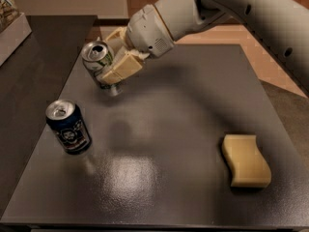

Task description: Place 7up can upright

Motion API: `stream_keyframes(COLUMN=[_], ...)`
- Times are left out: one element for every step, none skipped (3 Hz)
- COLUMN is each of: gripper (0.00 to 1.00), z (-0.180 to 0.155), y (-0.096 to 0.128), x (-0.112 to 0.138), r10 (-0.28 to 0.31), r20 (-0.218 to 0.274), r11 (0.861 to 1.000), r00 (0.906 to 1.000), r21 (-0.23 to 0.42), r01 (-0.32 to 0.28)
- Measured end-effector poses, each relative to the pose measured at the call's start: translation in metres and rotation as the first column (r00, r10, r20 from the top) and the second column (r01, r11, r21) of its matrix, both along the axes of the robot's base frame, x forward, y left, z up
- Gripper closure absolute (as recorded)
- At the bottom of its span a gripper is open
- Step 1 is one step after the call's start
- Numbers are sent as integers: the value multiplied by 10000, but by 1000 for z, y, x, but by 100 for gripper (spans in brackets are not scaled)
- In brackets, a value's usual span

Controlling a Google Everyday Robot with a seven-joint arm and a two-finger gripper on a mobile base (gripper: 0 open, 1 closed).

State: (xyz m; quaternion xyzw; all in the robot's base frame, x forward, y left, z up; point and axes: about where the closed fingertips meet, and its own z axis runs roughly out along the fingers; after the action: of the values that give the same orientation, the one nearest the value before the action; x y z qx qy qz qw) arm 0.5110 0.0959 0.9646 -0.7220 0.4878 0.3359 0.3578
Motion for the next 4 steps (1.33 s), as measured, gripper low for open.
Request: stream_keyframes(gripper=[100, 100, 100, 100], z=[-19, -19, -18, -16], y=[2, 2, -2, -16], x=[-10, -10, -4, 3], r10=[59, 61, -447, -1226], r20=[-535, -535, -571, -569], r11=[9997, 9997, 9987, 9924], r00=[9985, 9985, 9974, 9908], r21=[-229, -229, -270, -191], r01=[-72, -73, 432, 1217])
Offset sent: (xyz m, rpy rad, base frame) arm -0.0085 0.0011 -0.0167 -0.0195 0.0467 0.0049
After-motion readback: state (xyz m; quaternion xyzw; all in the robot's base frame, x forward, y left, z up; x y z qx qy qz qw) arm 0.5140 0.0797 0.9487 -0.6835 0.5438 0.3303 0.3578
